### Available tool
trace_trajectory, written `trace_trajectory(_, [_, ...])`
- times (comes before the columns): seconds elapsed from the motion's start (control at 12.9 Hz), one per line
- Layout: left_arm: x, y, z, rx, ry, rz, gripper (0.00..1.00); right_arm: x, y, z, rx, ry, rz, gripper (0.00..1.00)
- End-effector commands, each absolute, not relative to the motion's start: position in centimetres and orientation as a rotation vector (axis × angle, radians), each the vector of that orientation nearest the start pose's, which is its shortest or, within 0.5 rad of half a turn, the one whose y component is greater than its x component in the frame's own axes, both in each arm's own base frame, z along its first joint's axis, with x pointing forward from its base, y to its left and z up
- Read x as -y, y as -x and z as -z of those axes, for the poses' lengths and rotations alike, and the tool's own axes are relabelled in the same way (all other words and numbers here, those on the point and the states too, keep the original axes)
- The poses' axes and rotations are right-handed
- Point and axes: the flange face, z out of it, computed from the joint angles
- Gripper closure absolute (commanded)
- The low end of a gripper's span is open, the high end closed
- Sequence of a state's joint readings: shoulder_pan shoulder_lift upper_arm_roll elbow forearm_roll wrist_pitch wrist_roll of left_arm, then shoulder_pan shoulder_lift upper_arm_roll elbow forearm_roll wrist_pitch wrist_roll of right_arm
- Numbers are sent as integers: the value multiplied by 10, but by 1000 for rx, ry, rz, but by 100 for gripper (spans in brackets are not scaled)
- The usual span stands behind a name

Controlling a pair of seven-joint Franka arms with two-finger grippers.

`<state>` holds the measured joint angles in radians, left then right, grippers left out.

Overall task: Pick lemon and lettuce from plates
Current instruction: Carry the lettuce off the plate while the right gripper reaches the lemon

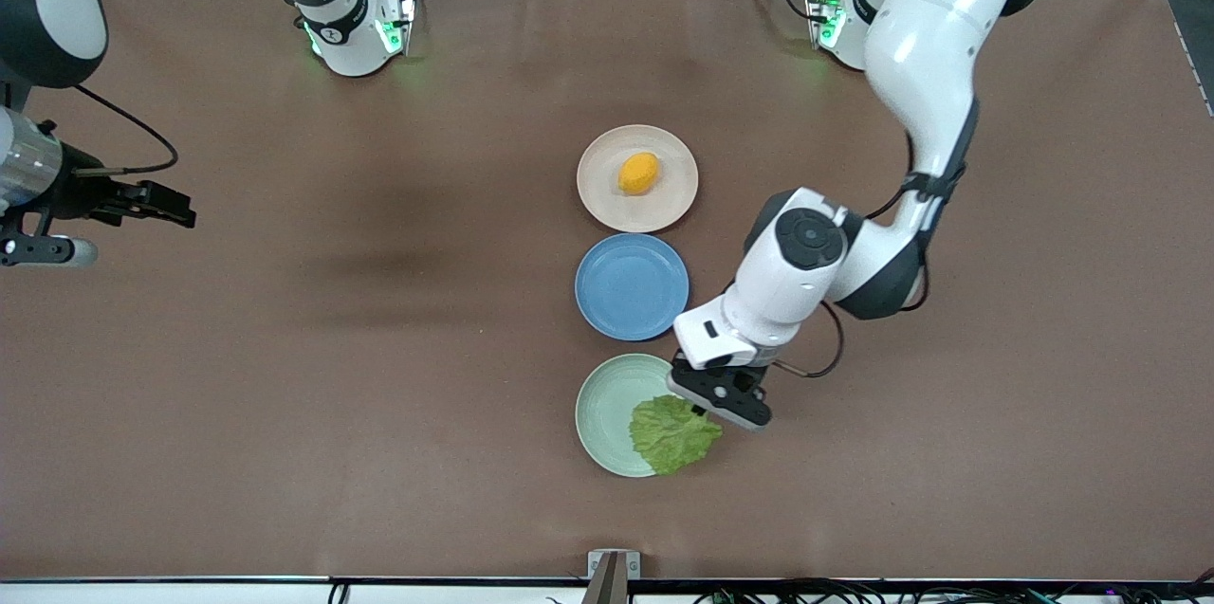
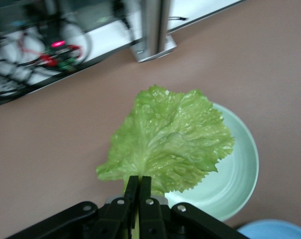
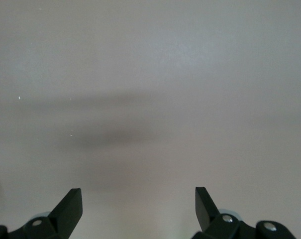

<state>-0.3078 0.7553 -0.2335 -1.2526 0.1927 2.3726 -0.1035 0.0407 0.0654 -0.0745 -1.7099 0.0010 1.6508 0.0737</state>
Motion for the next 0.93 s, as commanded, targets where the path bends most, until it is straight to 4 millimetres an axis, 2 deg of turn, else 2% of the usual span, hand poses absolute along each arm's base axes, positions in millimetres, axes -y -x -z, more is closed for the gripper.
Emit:
trace_trajectory(0.0, [305,-670,-391,-639,3091,405,100,-29,-563,-538,-388,3112,-222,0])
trace_trajectory(0.08, [262,-670,-389,-592,3075,356,100,-52,-559,-542,-491,3082,-229,0])
trace_trajectory(0.16, [235,-667,-384,-582,3066,316,100,-75,-556,-544,-593,3058,-230,0])
trace_trajectory(0.23, [220,-660,-373,-605,3051,265,100,-95,-554,-546,-639,3049,-226,0])
trace_trajectory(0.47, [167,-645,-334,-684,2871,185,100,-138,-548,-549,-515,3073,-222,0])
trace_trajectory(0.62, [144,-626,-293,-694,2886,210,100,-192,-529,-535,-458,3100,-248,0])
trace_trajectory(0.78, [103,-615,-254,-657,2937,317,100,-247,-509,-528,-658,3077,-215,0])
trace_trajectory(0.85, [89,-612,-237,-642,2956,347,100,-284,-494,-523,-715,3063,-186,0])
